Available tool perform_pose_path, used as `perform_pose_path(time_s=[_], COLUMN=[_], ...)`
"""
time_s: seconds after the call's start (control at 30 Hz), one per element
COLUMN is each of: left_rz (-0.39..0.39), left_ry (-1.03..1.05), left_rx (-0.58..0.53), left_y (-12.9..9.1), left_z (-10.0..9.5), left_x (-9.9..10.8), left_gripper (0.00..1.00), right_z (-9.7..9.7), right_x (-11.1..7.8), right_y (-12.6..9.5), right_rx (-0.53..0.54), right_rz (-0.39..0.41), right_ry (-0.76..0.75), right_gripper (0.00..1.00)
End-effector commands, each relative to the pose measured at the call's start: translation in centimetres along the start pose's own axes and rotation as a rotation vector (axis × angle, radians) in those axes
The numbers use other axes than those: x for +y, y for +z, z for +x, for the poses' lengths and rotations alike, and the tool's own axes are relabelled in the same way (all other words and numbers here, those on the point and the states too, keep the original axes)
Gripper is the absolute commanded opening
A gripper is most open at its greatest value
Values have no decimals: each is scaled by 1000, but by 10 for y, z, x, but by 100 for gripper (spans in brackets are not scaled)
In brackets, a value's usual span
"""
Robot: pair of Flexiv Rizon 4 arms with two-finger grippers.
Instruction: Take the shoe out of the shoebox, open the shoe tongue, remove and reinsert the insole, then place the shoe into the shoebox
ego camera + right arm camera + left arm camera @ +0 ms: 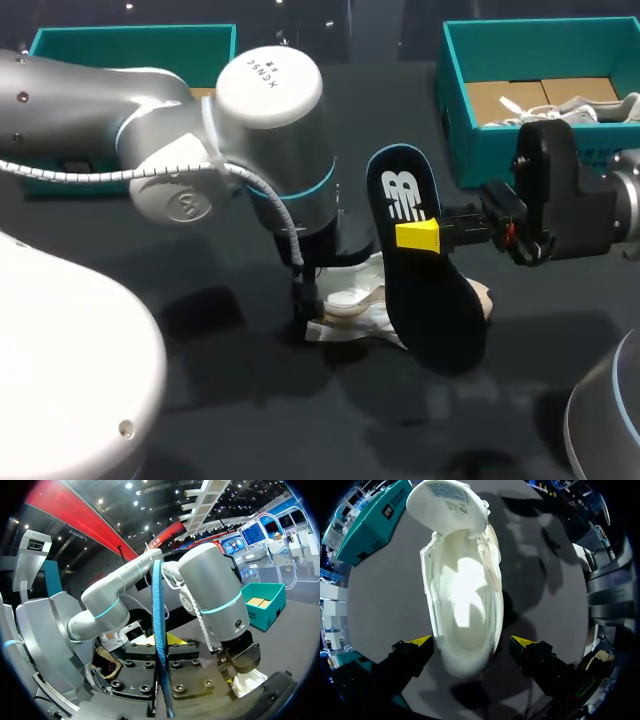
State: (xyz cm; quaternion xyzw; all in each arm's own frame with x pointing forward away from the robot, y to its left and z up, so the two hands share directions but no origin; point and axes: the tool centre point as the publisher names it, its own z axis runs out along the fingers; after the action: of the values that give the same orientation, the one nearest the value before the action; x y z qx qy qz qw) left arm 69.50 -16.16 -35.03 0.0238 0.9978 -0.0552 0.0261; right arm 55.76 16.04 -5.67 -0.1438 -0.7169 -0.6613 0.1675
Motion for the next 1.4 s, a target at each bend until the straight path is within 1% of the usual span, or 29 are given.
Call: perform_pose_path(time_s=[0.03, 0.27, 0.37, 0.5, 0.6, 0.77, 0.8, 0.93, 1.07, 1.2, 1.23, 1.3, 1.33, 1.37, 1.4], left_rz=[-42, -9, -8, -5, -12, -21, -23, -34, -33, -42, -43, -46, -46, -45, -45], left_ry=[-2, 21, 24, 25, 21, 9, 3, -8, -17, -25, -25, -27, -27, -27, -28], left_rx=[-11, -60, -72, -74, -76, -67, -65, -47, -31, -26, -25, -19, -16, -13, -13], left_y=[-9, -21, -19, -11, 0, 20, 24, 41, 51, 56, 57, 59, 60, 60, 59], left_z=[-6, -20, -28, -34, -39, -45, -47, -48, -48, -47, -47, -46, -46, -45, -44], left_x=[-8, -35, -46, -58, -65, -72, -73, -76, -77, -76, -76, -76, -76, -75, -75], left_gripper=[100, 100, 100, 100, 100, 100, 96, 92, 77, 53, 49, 49, 42, 38, 36], right_z=[-1, -1, -1, -1, -1, -1, -1, -1, -1, -1, -1, -1, -1, -1, -1], right_x=[-1, -1, -1, -1, -1, -1, -1, -1, -1, -1, -1, -1, -1, -1, -1], right_y=[2, 2, 2, 2, 2, 2, 2, 2, 2, 2, 2, 2, 2, 2, 2], right_rx=[-1, -1, -1, -1, -1, -1, -1, -1, -1, -1, -1, -1, -1, -1, -1], right_rz=[1, 1, 1, 1, 1, 1, 1, 1, 1, 1, 1, 1, 1, 1, 1], right_ry=[1, 1, 1, 1, 1, 1, 1, 1, 1, 1, 1, 1, 1, 1, 1], right_gripper=[0, 0, 0, 0, 0, 0, 0, 0, 0, 0, 0, 0, 0, 0, 0])
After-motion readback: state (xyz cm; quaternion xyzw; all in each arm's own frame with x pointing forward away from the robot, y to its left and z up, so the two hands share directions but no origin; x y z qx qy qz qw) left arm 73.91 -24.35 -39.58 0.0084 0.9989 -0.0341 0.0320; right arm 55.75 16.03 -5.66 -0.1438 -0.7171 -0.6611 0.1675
